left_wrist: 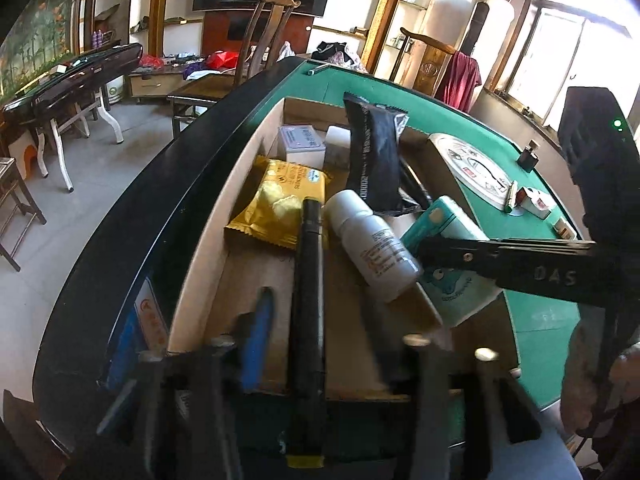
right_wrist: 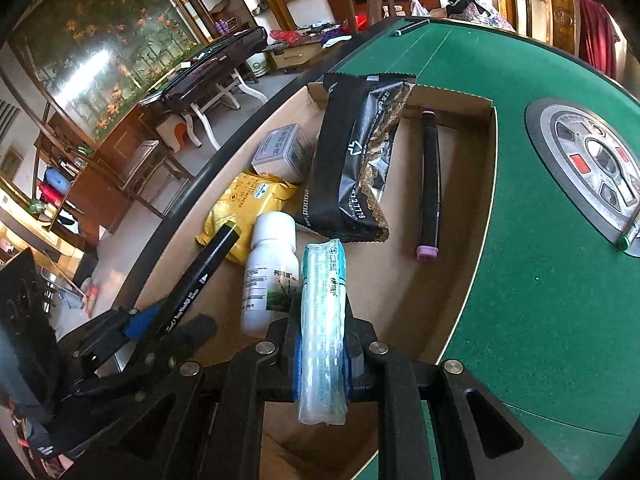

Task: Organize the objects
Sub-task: 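Open the right gripper to drop the diaper pack in the box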

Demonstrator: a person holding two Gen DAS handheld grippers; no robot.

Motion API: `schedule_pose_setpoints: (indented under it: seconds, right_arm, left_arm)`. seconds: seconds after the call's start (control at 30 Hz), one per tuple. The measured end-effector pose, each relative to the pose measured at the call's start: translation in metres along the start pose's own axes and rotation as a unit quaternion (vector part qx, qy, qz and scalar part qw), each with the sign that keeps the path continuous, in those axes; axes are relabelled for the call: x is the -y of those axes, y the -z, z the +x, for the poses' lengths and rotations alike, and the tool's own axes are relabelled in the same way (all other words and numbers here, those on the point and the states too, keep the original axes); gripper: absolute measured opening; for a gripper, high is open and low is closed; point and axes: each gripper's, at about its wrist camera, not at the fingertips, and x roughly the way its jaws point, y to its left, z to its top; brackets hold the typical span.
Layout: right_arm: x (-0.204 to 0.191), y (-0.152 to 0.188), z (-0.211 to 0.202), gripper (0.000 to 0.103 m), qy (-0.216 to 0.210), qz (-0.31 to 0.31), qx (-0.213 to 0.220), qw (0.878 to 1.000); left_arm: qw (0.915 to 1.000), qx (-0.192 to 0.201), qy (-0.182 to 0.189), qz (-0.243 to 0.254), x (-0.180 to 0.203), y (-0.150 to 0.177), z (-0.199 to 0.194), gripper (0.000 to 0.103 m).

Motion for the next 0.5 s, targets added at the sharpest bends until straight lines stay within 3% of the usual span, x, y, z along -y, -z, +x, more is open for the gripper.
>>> schedule_pose_setpoints:
  seconds: [0.2, 0.5]
  right_arm:
    - [0.0, 0.002, -0.007, 0.017, 0.007, -0.003, 0.009, 1.0]
    - [0.013, 0.007, -0.024, 0.041, -0.002, 0.021, 0.024, 0.999]
  left_arm:
    - [0.9996, -0.003, 0.027, 0.005, 0.012, 0.003, -0.006, 0.063]
    - [0.9994, 0.004, 0.034, -0.001, 0.02, 0.002, -0.012, 0.074]
